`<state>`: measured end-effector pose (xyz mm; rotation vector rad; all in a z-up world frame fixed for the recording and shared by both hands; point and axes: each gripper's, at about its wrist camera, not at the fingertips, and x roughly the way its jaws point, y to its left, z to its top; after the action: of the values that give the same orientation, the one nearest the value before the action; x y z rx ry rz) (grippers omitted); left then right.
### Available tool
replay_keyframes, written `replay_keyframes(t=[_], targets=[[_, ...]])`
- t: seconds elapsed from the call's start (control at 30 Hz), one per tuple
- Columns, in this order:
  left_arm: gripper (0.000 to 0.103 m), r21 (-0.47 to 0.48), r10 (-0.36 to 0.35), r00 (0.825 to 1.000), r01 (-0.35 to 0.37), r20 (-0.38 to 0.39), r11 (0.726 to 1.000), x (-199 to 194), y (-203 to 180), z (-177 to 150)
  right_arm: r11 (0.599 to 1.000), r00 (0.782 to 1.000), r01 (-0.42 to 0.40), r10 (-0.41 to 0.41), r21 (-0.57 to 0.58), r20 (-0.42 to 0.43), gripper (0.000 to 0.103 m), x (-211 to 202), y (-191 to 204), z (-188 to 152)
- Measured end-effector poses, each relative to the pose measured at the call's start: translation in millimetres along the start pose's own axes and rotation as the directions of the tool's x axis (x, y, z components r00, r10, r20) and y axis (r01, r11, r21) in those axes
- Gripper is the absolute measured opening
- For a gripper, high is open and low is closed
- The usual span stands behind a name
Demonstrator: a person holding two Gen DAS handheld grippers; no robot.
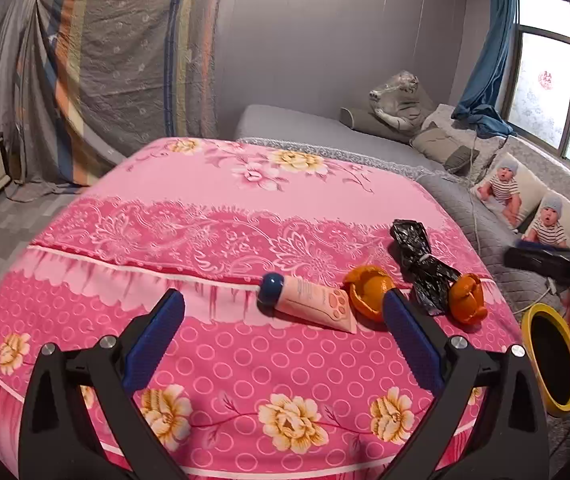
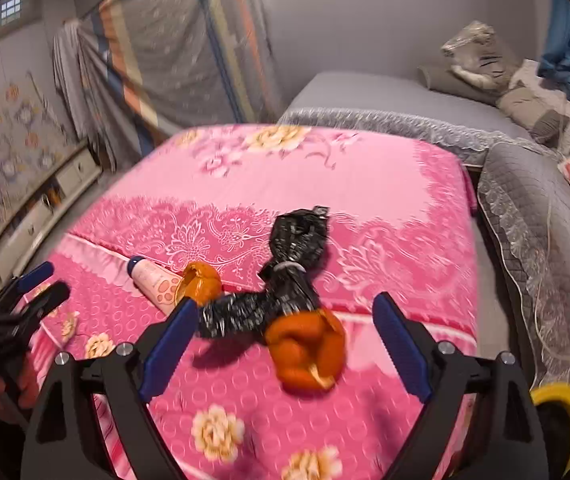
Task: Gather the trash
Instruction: 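Move both grippers back over the bed toward the black bag and peels, then grasp the black plastic bag with the right gripper, then lower the left gripper onto the orange peel while the right holds the black bag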
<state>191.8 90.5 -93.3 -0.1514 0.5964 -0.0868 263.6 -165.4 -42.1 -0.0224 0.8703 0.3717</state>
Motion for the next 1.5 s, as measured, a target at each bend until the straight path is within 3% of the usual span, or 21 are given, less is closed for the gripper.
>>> replay_keyframes(t=[0.17,0.33,0.43,0.53,0.63,0.83,1.0,1.1,1.23,1.5], targets=[[0.095,-0.008,-0.048,0.998,0.048,-0.036,0.999,8.9,-4.2,-9.3,0.996,0.983,0.084,-0.09,-0.04,-0.159,0.083,71.1,14.4,30.4],[0.095,-0.01,-0.082,0.995,0.082,-0.056,0.997,14.1,-4.2,-14.8,0.991,0.965,0.132,-0.129,-0.005,-0.228,0.077,110.3,7.0,35.1],[0.095,-0.023,-0.085,0.994,0.083,-0.07,0.996,16.5,1.4,-17.0,0.99,0.958,0.141,-0.132,0.019,-0.254,0.068,126.2,0.6,35.6],[0.095,-0.046,-0.087,0.993,0.084,-0.081,0.995,19.5,7.1,-18.8,0.989,0.953,0.148,-0.138,0.018,-0.268,0.048,135.6,-0.4,32.8],[0.095,-0.058,-0.085,0.992,0.08,-0.091,0.995,22.2,8.6,-19.9,0.989,0.954,0.148,-0.141,0.006,-0.264,0.036,138.6,3.1,31.9],[0.095,-0.021,-0.093,0.991,0.092,-0.098,0.996,19.4,-7.4,-19.5,0.996,0.986,0.05,-0.038,0.071,-0.165,0.03,104.0,-0.3,39.2],[0.095,0.033,-0.135,0.982,0.14,-0.129,0.99,19.6,-34.9,-18.8,0.992,0.999,-0.034,0.031,0.121,0.024,0.03,32.4,-7.8,47.8],[0.095,0.078,-0.171,0.97,0.187,-0.171,0.979,24.7,-56.6,-20.3,0.986,0.986,-0.05,0.023,0.16,0.166,0.03,-22.0,-24.6,41.6],[0.095,0.143,-0.199,0.958,0.231,-0.207,0.962,35.0,-87.0,-21.7,0.973,0.95,-0.082,0.012,0.214,0.313,0.03,-93.7,-62.2,17.8],[0.095,0.226,-0.214,0.951,0.265,-0.224,0.938,68.3,-134.9,-5.1,0.956,0.925,-0.11,-0.002,0.272,0.381,0.03,-152.5,-99.7,-46.9]])
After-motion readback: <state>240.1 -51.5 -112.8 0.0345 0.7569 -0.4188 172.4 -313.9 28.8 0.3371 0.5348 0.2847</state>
